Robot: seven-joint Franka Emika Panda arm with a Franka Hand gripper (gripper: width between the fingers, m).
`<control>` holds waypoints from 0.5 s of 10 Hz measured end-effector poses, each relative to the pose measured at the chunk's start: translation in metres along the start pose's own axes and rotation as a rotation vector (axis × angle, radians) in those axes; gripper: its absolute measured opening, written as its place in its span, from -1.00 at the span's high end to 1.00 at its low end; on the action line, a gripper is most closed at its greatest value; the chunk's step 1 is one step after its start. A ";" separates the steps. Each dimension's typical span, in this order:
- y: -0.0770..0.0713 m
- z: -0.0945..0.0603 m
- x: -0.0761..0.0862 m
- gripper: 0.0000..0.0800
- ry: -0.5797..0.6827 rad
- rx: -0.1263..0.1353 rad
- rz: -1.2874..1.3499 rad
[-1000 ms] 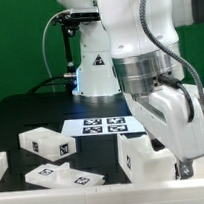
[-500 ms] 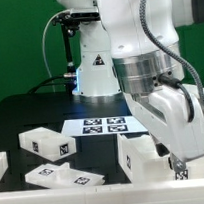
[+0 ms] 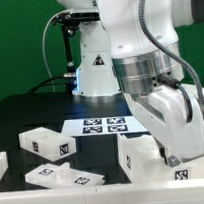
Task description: Assemble cabinet
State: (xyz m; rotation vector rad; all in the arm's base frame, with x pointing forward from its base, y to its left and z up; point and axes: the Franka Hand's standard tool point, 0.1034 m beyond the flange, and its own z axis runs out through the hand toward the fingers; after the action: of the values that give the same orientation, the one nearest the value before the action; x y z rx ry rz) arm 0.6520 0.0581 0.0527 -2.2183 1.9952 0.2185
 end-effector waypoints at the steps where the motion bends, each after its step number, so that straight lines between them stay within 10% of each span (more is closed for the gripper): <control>1: -0.003 0.000 0.000 0.80 0.000 0.002 0.023; 5: -0.008 0.000 0.000 0.79 0.019 -0.005 0.130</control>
Offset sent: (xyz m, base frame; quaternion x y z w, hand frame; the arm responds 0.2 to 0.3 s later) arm 0.0185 0.0133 -0.0031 -0.0066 0.0273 0.0246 0.9993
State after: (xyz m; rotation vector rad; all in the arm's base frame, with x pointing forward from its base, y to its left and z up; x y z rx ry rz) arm 0.6602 0.0592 0.0527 -2.1032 2.1530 0.2173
